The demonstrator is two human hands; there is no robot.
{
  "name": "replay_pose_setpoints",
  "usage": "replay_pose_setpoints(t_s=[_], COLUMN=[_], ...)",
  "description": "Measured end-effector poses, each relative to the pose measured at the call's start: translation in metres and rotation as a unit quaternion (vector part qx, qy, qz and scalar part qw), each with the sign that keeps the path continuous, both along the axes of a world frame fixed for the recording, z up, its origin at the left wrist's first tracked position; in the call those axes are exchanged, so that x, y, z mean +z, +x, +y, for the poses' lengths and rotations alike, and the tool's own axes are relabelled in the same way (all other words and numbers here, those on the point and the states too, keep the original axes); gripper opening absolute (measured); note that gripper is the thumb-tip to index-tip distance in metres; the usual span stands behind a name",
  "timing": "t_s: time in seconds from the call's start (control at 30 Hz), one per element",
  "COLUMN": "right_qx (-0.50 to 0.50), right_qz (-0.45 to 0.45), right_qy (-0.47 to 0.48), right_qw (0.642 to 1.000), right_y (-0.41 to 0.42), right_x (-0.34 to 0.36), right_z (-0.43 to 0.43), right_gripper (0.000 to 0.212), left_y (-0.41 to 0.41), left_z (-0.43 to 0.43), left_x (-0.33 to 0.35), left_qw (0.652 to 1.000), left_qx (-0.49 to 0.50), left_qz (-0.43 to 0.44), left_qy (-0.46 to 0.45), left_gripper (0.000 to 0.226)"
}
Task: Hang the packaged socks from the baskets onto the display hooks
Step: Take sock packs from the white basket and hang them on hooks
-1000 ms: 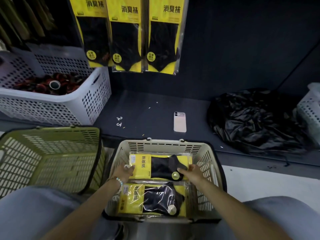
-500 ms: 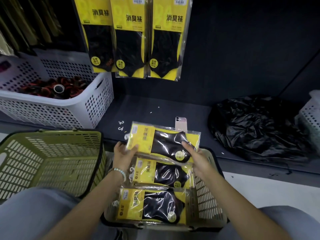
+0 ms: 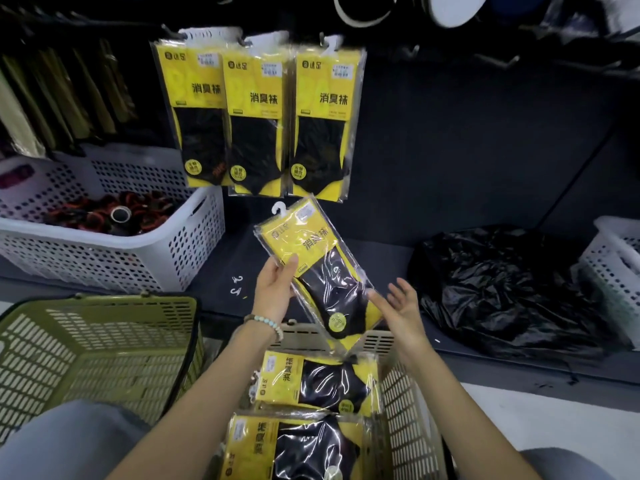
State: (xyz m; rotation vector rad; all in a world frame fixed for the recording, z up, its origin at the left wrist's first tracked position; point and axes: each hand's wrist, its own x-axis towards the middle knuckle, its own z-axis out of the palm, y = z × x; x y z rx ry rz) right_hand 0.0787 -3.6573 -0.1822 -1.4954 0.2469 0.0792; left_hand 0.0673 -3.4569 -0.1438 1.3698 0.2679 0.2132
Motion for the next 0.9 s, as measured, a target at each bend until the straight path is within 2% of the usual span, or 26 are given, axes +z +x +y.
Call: replay_pose_setpoints(t_s=[0.17,0.3,0.57,0.7,0.9], right_qx=[0.080,0.041,0.032,0.015,-0.051], right_qz=[-0.100,-0.175,-0.217,-0.197,-0.199], right_qy=[0.019,0.003,0.037,0.057,0.056], right_qw=[0.992,0.984,0.975,0.979,0.977], right_y=[0.012,0.020,0.032,0.043,0.075], right_x=[0.050,0.085,0.119,0.129,0.156], right_z=[0.004,0.008,0.013,0.009,-0.016], right_gripper=[0.035,0.019,0.011,0.013,0.013], left_y=[0.010,0.022,0.043,0.051,0.072], left_z=[-0.011,-0.019,-0.028,-0.024,0.008], left_x=[0.025,0.044,0.076,0.094,0.128], left_qw=[0.994,0.988,0.986,0.976,0.971], left_qx=[-0.053,-0.080,-0.029,-0.032,0.008], left_qz=[-0.072,-0.122,-0.148,-0.178,-0.192], left_qy=[0.055,0.060,0.077,0.117,0.144], left_gripper=[0.018,0.021,0.031,0.010,0.012])
